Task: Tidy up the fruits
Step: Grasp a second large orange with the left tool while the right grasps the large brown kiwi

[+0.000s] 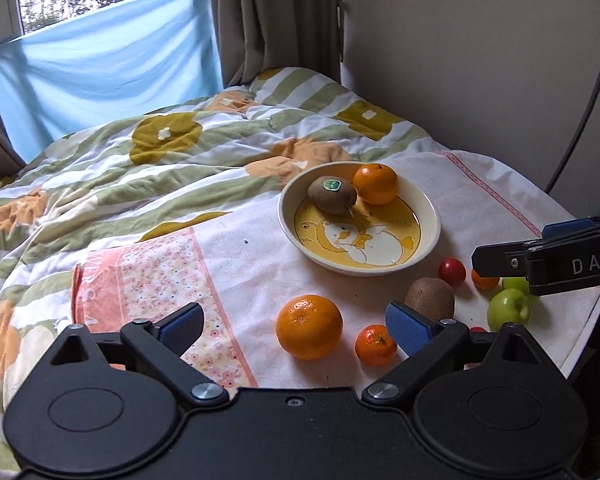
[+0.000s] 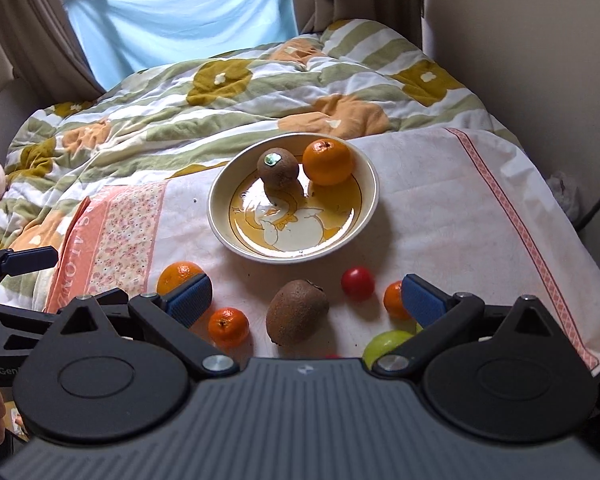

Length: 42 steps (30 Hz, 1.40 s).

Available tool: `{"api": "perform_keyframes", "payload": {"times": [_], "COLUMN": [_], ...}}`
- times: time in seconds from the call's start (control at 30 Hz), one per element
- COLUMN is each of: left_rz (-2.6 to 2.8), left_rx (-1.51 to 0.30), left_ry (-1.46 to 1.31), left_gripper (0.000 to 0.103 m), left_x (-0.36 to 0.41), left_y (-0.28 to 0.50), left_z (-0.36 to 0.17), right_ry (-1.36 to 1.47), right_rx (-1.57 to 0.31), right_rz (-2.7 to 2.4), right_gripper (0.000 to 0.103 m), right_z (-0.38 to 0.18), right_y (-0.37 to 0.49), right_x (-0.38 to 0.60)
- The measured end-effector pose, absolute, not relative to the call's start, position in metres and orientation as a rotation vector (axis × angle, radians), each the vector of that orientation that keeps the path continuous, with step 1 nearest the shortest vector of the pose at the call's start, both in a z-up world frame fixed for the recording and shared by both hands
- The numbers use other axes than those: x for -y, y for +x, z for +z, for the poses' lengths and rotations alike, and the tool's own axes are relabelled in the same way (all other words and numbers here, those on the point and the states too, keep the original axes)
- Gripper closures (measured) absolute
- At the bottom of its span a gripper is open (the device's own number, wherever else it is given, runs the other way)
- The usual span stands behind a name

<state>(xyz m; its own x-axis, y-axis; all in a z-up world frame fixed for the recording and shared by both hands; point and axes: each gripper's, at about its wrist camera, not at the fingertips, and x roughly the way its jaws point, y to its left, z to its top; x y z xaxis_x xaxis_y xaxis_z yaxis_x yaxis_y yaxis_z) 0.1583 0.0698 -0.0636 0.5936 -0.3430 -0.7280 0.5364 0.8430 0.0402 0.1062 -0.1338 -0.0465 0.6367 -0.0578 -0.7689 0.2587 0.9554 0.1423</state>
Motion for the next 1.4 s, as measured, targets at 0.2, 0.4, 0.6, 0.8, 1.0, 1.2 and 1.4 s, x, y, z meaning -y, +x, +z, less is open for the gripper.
{"api": "perform_keyframes", "payload": {"times": [0.2, 0.4, 0.6, 0.8, 1.0, 1.2, 1.4], "left_rz": [-0.591, -0.629, -0.657, -0.665, -0.652, -0.629, -0.581], "left_rx": [-0.848, -0.889, -0.938, -0.964, -0.958, -0.953, -0.955], "left_ry": [0.295, 0.307, 0.334, 0.332, 0.331, 0.318, 0.287], "left_gripper": [0.016, 0.017, 0.026, 0.038, 0.039, 0.039, 0.039], "left_x": [-0.063, -0.056, -0.048, -0.043, -0.041, -0.046, -0.057], "left_y": [0.19, 0.21, 0.216, 0.22, 0.219, 0.215, 0.213], "left_z": [-0.102, -0.125, -0.143, -0.153, -0.153, -0.152, -0.148], "right_ry": [0.324, 0.325, 0.35, 0.355, 0.38, 0.386, 0.36], "right_rx": [-0.887, -0.914, -0.944, -0.972, -0.998, -1.004, -1.005], "right_rz": [-0.249, -0.264, -0.27, -0.26, -0.263, -0.258, -0.245], "right_gripper": [0.0, 0.0, 0.0, 0.003, 0.013, 0.019, 0.025], "right_z": [-0.075, -0.097, -0.115, -0.127, -0.136, -0.142, -0.143], "right_y": [0.114, 0.131, 0.142, 0.146, 0.15, 0.154, 0.16], "right_x": [0.125, 0.12, 0.121, 0.121, 0.127, 0.13, 0.126]}}
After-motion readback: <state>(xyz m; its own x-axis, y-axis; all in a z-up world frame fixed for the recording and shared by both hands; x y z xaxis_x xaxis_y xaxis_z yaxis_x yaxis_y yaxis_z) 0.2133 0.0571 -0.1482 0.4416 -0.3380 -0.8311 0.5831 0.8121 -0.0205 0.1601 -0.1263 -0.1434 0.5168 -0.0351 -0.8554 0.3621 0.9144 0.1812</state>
